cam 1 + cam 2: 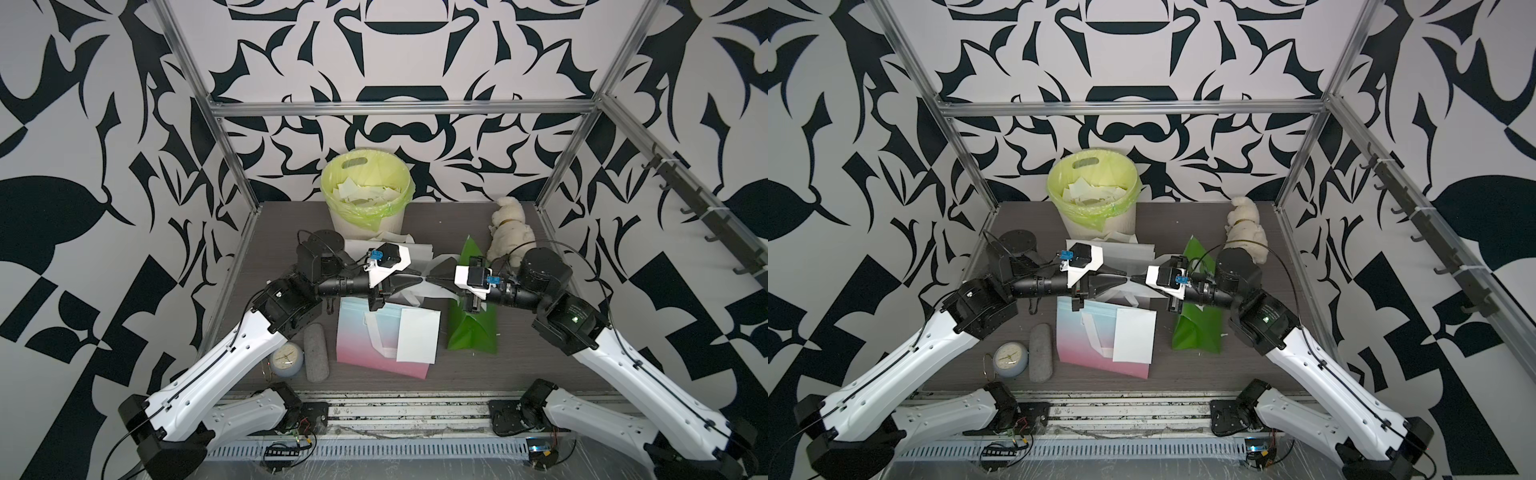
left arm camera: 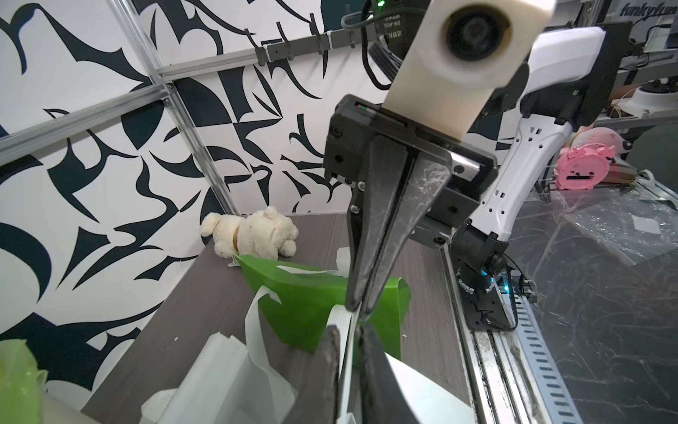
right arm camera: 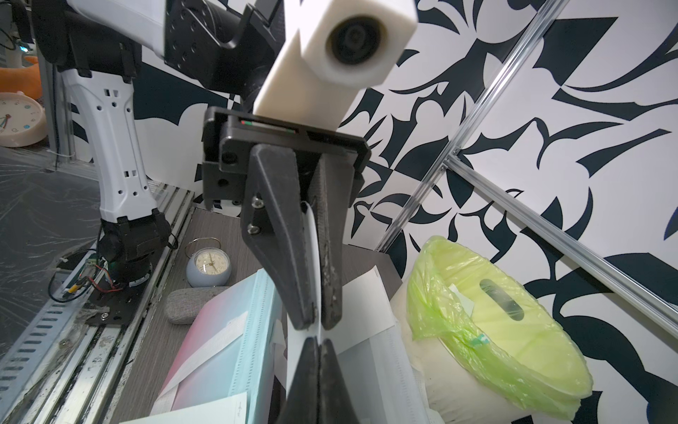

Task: Shred takeout receipts and throw away
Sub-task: Shred the takeout receipt.

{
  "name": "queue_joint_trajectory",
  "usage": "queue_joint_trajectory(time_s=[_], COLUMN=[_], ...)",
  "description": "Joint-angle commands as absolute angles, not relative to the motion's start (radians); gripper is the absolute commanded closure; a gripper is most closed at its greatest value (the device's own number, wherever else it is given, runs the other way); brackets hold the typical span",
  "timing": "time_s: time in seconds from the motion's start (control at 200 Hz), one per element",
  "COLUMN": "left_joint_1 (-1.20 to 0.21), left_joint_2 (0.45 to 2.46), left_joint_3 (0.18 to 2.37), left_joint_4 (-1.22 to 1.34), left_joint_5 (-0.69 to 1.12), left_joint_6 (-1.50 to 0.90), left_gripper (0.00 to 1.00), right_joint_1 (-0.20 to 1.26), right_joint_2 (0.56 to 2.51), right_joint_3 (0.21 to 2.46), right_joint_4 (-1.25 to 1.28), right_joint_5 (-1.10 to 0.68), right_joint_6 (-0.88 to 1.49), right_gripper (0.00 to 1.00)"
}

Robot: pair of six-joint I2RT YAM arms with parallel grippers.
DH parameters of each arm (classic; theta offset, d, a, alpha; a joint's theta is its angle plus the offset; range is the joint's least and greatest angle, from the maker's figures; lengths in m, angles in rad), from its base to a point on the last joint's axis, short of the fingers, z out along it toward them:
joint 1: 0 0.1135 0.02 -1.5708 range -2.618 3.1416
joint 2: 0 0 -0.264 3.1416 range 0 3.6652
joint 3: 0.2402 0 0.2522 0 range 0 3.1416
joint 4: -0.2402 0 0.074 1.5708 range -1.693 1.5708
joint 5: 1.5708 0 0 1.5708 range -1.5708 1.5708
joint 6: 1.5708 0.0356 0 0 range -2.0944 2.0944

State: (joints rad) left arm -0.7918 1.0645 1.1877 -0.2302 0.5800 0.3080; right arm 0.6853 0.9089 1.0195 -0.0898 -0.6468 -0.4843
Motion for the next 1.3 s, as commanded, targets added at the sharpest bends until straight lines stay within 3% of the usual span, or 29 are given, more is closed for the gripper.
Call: queue_joint_trajectory(time_s=[0.0, 0.43, 0.63, 0.995, 1.175, 1.295], left_joint_1=[-0.795, -0.795, -0.795, -0.794, -0.794, -0.794], left_joint_2=[1.062, 1.065, 1.06, 1.057, 1.039, 1.021], left_joint_3=[1.181, 1.167, 1.165, 1.161, 1.149, 1.128], left_joint_4=[-0.197, -0.183, -0.189, -0.211, -0.215, -0.188], left_joint_5=[0.599, 0.592, 0.594, 0.635, 0.641, 0.632], left_joint_6=[0.284, 0.276, 0.289, 0.331, 0.38, 0.396], left_gripper=[0.77, 0.82, 0.71, 0.72, 0.58, 0.55], right_joint_1=[0.692, 0.698, 0.7, 0.704, 0.706, 0.706], right_joint_2=[0.904, 0.894, 0.891, 0.88, 0.868, 0.858], right_joint_3=[1.014, 1.005, 1.0, 0.993, 0.986, 0.975], right_joint_4=[-0.06, -0.036, -0.029, -0.017, -0.016, -0.022], right_joint_5=[-0.641, -0.643, -0.643, -0.641, -0.641, -0.644], right_joint_6=[-0.496, -0.485, -0.483, -0.481, -0.482, -0.487], right_gripper=[1.0, 1.0, 1.0, 1.0, 1.0, 1.0])
